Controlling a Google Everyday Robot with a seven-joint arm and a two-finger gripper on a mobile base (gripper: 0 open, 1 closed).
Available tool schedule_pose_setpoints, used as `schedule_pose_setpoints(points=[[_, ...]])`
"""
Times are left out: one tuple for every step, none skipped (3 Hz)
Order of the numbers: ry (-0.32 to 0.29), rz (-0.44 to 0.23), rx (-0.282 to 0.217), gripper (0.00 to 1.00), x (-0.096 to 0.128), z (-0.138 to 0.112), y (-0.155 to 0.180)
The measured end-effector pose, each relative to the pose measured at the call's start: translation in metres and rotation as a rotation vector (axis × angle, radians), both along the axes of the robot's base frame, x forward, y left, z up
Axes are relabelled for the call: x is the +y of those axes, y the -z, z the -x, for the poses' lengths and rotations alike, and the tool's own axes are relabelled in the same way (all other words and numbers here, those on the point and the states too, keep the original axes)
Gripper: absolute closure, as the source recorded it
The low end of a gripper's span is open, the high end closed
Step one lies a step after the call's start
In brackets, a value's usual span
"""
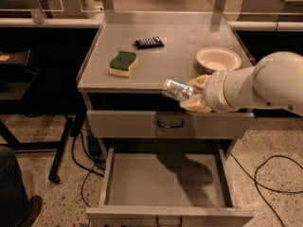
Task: Pick redbull can from middle drawer and place on counter
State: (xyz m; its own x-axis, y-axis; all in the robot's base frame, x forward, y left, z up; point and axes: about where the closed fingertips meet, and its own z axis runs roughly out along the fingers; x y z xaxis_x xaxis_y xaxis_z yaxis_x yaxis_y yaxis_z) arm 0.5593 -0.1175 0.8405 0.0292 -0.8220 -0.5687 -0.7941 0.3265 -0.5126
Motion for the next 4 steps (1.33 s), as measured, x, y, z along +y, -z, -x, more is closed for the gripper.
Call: schedule_pose_setpoints(points=[[-0.002,-0.007,-0.017,1.0,0.003,-0.009,-0.014],[-0.006,-0.017,-0.02,1.0,0.007,-0.017,-0.022],[-0.049,-0.041,-0.004,1.0,0.038,-0.074,-0.047],[-0.051,-0.042,-0.007,1.0,0.04,-0.075,-0.049]])
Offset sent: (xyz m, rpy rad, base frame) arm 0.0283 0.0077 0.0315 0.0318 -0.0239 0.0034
